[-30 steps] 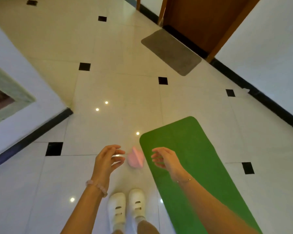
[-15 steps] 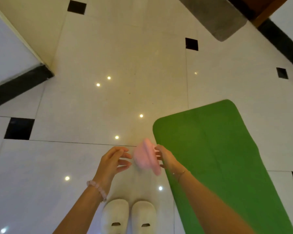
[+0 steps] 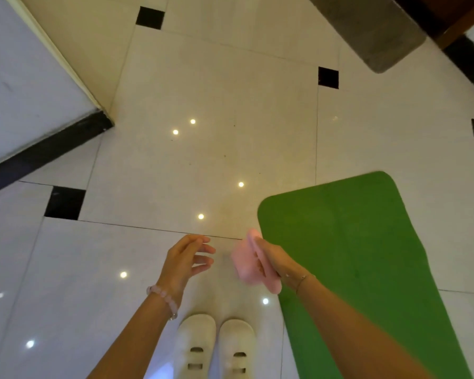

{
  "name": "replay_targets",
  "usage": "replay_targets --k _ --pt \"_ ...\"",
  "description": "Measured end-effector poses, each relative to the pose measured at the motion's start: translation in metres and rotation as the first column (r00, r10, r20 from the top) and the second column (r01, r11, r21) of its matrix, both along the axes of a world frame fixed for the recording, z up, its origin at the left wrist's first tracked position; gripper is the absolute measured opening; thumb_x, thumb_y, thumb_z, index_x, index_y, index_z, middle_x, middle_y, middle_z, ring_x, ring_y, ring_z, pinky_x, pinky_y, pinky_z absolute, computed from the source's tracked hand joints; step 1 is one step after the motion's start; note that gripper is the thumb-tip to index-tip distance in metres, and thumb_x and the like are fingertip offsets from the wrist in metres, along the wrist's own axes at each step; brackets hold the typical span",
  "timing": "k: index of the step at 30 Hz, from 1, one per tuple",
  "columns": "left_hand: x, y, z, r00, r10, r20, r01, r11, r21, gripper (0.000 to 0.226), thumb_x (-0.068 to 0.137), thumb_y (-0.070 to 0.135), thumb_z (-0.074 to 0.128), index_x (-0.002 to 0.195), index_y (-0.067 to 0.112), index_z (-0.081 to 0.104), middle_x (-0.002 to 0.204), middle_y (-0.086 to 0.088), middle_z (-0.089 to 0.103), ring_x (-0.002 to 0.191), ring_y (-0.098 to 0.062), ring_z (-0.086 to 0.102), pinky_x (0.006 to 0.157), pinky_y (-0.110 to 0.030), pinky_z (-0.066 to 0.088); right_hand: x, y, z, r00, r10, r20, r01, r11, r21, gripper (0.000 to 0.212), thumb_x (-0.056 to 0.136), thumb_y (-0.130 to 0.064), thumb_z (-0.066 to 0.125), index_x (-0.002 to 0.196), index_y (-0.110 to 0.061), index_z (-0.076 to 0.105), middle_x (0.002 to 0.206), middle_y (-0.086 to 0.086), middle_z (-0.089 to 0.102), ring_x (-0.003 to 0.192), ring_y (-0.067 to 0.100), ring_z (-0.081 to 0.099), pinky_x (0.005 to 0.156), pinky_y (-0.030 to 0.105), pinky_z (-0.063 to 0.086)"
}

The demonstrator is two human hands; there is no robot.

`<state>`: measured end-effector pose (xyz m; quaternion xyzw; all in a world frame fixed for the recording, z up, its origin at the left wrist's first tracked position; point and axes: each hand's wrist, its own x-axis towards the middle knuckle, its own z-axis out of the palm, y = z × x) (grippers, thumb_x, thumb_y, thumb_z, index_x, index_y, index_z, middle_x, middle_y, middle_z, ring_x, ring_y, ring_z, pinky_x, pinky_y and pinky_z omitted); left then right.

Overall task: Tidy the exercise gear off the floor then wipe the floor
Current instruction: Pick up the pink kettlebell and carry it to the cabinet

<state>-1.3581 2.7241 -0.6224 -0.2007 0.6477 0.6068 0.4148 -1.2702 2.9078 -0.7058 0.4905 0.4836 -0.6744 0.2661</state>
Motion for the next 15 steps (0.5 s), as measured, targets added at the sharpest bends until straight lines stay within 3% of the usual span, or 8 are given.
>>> replay_targets --k 2,5,6,8,9,12,15 --pt "0.003 -0.002 0.037 1.0 0.01 0.009 -0.01 1.0 0.013 0.021 0.097 0.008 0.041 0.088 0.007 0.06 0.083 -0.014 0.064 0.074 -0.027 0.059 0.074 -0.034 0.052 0.003 -0.003 0.046 0.999 -0.048 0.003 0.048 0.997 -0.058 0.059 0.075 -0.069 0.061 0.1 -0.015 0.059 0.097 0.015 0.057 0.093 0.033 0.054 0.083 0.051 0.05" --pt "0.005 -0.007 0.1 1.0 0.008 0.004 -0.008 0.999 0.04 0.022 0.097 0.009 0.04 0.089 0.008 0.06 0.085 -0.014 0.065 0.076 -0.028 0.06 0.074 -0.035 0.052 -0.002 -0.011 0.126 0.999 -0.014 -0.038 0.013 1.0 -0.027 0.058 0.08 -0.071 0.052 0.088 -0.013 0.059 0.088 0.023 0.048 0.081 0.035 0.048 0.075 0.046 0.042" --pt "0.005 -0.009 0.122 1.0 0.011 -0.003 -0.011 0.999 0.05 0.022 0.097 0.009 0.04 0.089 0.008 0.06 0.085 -0.014 0.065 0.076 -0.028 0.061 0.074 -0.034 0.052 -0.003 -0.013 0.151 0.999 -0.028 -0.033 0.027 1.0 -0.006 0.066 0.085 -0.067 0.047 0.096 -0.003 0.063 0.09 0.031 0.051 0.081 0.039 0.052 0.073 0.041 0.044" --pt "0.006 -0.013 0.169 1.0 0.025 -0.01 -0.025 0.998 0.055 0.021 0.097 0.01 0.041 0.088 0.009 0.06 0.084 -0.013 0.065 0.074 -0.026 0.061 0.07 -0.031 0.054 -0.007 -0.013 0.203 0.996 -0.056 -0.066 0.058 0.998 0.036 0.081 0.093 -0.056 0.037 0.111 0.021 0.055 0.101 0.049 0.049 0.088 0.045 0.055 0.071 0.03 0.046" --pt "0.006 -0.015 0.192 0.999 0.034 -0.015 -0.034 0.998 0.057 0.021 0.097 0.01 0.042 0.088 0.009 0.061 0.083 -0.012 0.065 0.073 -0.025 0.062 0.068 -0.03 0.054 -0.008 -0.014 0.228 0.992 -0.084 -0.091 0.089 0.995 0.053 0.08 0.091 -0.056 0.04 0.106 0.02 0.057 0.098 0.047 0.051 0.084 0.038 0.056 0.07 0.027 0.046" --pt "0.005 -0.024 0.259 0.996 0.06 -0.071 -0.054 0.995 0.086 0.02 0.097 0.01 0.042 0.089 0.01 0.061 0.083 -0.012 0.065 0.073 -0.024 0.062 0.068 -0.028 0.055 -0.011 -0.023 0.295 0.982 -0.153 -0.113 0.152 0.988 -0.017 0.06 0.073 -0.068 0.06 0.083 -0.009 0.058 0.07 0.012 0.05 0.059 0.017 0.05 0.057 0.027 0.047" --pt "0.006 -0.038 0.318 0.988 0.09 -0.125 -0.076 0.991 0.113 0.021 0.097 0.011 0.041 0.09 0.011 0.061 0.085 -0.012 0.065 0.075 -0.025 0.062 0.072 -0.031 0.054 -0.012 -0.036 0.356 0.967 -0.206 -0.147 0.182 0.969 -0.166 0.054 0.08 -0.066 0.055 0.067 -0.014 0.047 0.054 0.002 0.037 0.043 0.013 0.034 0.042 0.025 0.033"
